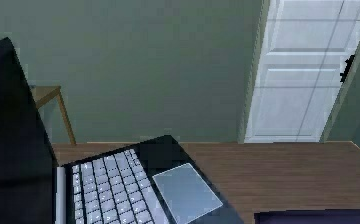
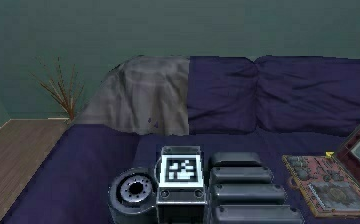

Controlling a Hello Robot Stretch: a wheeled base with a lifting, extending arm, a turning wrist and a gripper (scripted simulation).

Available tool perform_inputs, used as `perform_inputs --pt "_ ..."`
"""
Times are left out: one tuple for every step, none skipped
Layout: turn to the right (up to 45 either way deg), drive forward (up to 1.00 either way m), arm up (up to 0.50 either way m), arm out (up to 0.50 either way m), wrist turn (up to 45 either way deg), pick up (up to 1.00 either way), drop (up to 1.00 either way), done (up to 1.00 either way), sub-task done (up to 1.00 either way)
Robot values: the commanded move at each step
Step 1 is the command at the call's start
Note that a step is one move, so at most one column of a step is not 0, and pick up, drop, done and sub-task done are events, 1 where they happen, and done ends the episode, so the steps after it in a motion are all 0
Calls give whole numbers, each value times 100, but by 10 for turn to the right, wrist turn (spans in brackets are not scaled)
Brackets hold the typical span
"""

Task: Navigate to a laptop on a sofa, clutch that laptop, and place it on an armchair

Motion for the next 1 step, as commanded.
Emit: perform_inputs --pt "-450 0 0 0 0 0 0 0 0"
